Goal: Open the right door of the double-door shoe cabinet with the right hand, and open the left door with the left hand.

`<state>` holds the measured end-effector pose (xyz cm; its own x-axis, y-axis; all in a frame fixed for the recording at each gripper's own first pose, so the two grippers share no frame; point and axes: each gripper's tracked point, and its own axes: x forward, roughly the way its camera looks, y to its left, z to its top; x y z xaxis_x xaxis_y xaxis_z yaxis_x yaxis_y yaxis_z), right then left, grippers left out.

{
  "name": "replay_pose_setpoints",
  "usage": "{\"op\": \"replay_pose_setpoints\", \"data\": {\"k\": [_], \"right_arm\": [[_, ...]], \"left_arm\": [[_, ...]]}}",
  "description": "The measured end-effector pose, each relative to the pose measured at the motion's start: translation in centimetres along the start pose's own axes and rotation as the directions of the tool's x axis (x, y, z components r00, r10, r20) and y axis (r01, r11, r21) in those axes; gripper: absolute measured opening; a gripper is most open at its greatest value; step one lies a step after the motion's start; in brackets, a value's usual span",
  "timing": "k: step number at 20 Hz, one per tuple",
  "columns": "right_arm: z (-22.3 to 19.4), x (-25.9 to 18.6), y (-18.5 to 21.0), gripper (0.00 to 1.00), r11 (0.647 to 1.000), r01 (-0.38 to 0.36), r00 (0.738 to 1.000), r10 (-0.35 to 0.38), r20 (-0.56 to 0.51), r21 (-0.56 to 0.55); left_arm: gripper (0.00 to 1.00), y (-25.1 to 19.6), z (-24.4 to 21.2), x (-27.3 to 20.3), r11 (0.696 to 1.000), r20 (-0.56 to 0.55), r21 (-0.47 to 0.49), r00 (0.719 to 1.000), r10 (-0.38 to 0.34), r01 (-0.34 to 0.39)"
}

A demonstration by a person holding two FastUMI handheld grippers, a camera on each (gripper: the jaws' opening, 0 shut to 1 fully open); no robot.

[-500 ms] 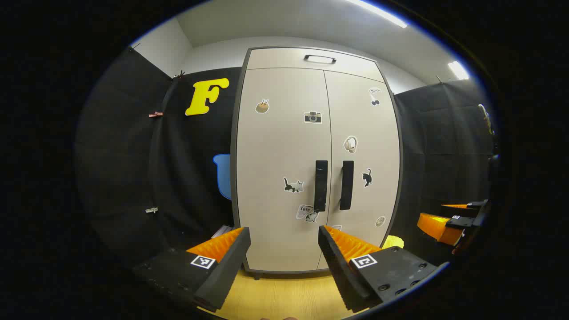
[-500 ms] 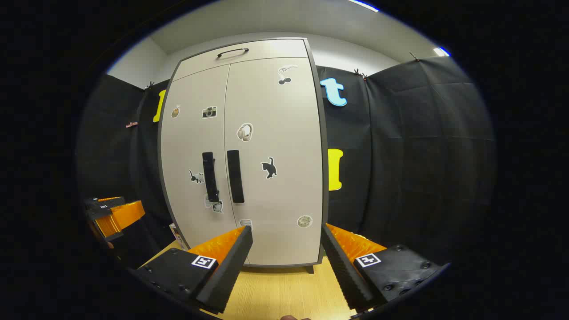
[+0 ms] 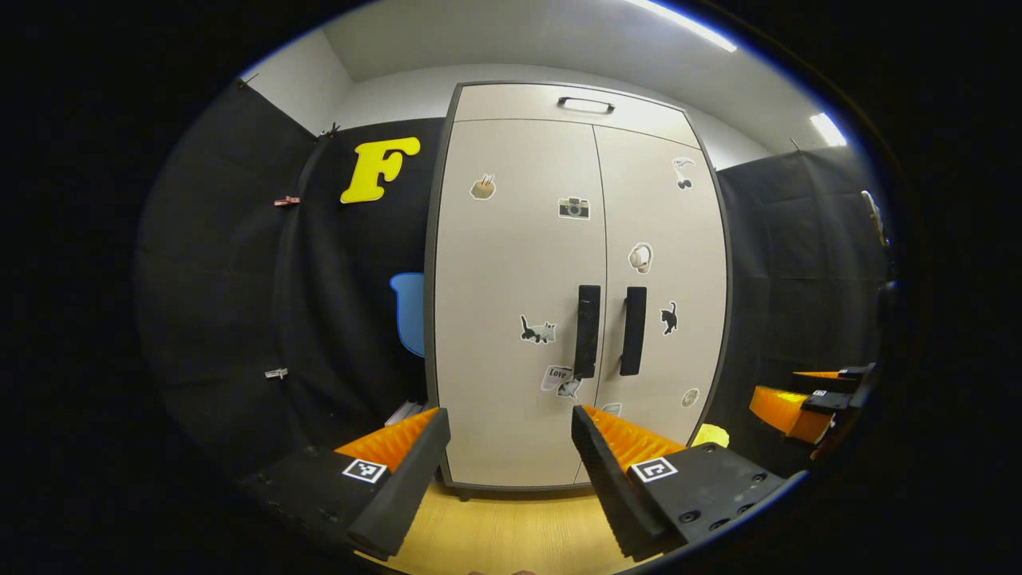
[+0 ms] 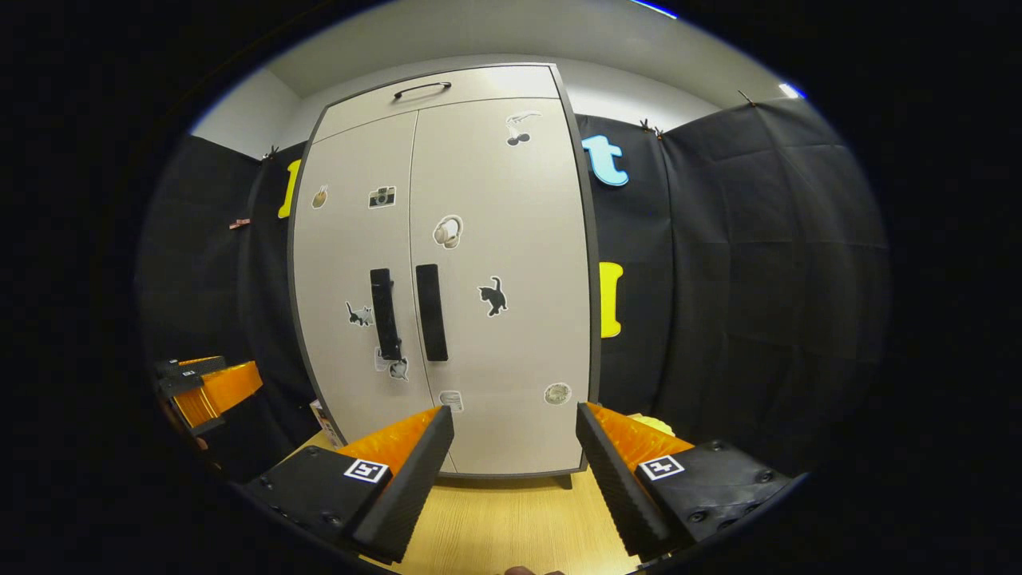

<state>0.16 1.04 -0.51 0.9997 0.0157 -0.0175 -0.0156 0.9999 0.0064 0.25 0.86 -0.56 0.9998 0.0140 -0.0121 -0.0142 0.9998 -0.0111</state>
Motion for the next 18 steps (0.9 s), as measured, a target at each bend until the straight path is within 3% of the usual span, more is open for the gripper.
{"op": "replay_pose_setpoints", "data": {"k": [13,18], "right_arm": [[0.8,1.3,2.6,0.98,0.999,-0.038,0.999,0.038,0.009,-0.016],[2.7,5.6,4.0,0.98,0.998,-0.053,0.999,0.053,0.007,0.046]], "left_arm": [[0.95,-0.3,-0.8,0.2,1.0,-0.017,-0.002,0.999,-0.027,0.027],[0.95,0.3,-1.3,0.3,0.999,-0.032,-0.041,0.999,-0.029,0.028]]}}
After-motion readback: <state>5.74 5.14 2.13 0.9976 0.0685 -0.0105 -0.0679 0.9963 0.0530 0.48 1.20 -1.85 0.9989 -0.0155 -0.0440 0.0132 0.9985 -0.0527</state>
